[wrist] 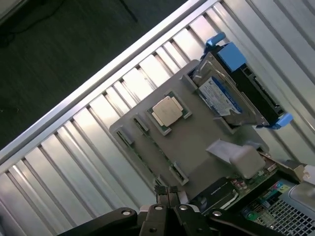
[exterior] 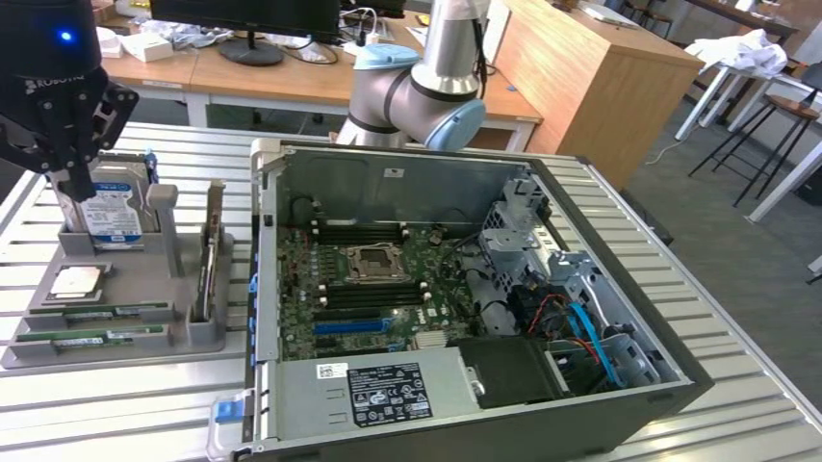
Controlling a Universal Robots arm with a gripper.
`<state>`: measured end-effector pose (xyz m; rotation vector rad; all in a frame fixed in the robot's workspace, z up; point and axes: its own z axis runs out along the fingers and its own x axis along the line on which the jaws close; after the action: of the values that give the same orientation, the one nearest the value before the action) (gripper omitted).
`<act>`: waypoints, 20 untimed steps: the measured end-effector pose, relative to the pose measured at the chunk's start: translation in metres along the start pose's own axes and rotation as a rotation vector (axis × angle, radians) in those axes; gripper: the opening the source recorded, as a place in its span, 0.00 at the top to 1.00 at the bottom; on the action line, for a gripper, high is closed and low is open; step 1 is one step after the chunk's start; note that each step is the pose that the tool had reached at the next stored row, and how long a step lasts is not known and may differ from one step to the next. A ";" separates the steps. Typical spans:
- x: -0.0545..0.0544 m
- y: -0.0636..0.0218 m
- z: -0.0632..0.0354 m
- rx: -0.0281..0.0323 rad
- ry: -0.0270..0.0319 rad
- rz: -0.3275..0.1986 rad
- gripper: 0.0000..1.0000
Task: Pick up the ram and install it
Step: 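Pick up the ram and move it above insertion slot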
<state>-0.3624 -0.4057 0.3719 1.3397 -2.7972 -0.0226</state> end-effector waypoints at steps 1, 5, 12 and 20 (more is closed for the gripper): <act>0.000 0.0000 0.0001 0.0005 0.0005 -0.015 0.90; 0.000 0.0000 0.0001 0.0025 0.0026 -0.076 0.90; 0.000 0.0000 0.0003 0.0063 0.0066 -0.183 0.90; 0.000 0.0000 0.0005 0.0107 0.0112 -0.306 0.90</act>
<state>-0.3624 -0.4057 0.3713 1.7497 -2.5576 -0.0095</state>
